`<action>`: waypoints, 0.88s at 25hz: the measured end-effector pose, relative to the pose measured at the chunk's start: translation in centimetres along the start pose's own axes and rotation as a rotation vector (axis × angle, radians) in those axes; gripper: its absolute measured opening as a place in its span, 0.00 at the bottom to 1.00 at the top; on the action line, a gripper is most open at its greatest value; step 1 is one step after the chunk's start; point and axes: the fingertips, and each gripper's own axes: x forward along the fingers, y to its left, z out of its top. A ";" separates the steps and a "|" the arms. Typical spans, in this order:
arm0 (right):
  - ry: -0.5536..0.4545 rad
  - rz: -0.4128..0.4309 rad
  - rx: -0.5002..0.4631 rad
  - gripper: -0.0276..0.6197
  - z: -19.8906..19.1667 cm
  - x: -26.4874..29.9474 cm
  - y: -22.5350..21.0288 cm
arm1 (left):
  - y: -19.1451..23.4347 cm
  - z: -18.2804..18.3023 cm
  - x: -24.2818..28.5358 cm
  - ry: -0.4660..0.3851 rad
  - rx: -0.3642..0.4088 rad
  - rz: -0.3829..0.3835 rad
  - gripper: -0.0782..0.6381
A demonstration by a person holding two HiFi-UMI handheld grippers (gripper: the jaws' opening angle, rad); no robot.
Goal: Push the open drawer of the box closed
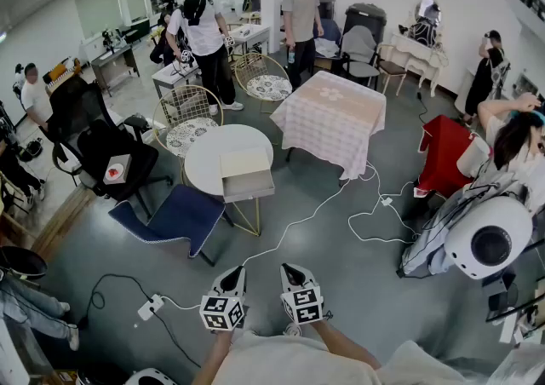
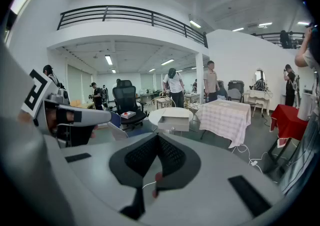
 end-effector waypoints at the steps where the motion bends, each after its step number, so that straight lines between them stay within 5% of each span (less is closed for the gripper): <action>1: -0.003 0.000 0.000 0.07 0.1 0.2 0.0 | 0.1 0.0 0.2 0.002 0.004 -0.001 0.13; 22: -0.004 0.055 0.020 0.07 -0.2 1.0 -2.4 | -0.8 -0.5 2.4 0.028 0.001 0.032 0.13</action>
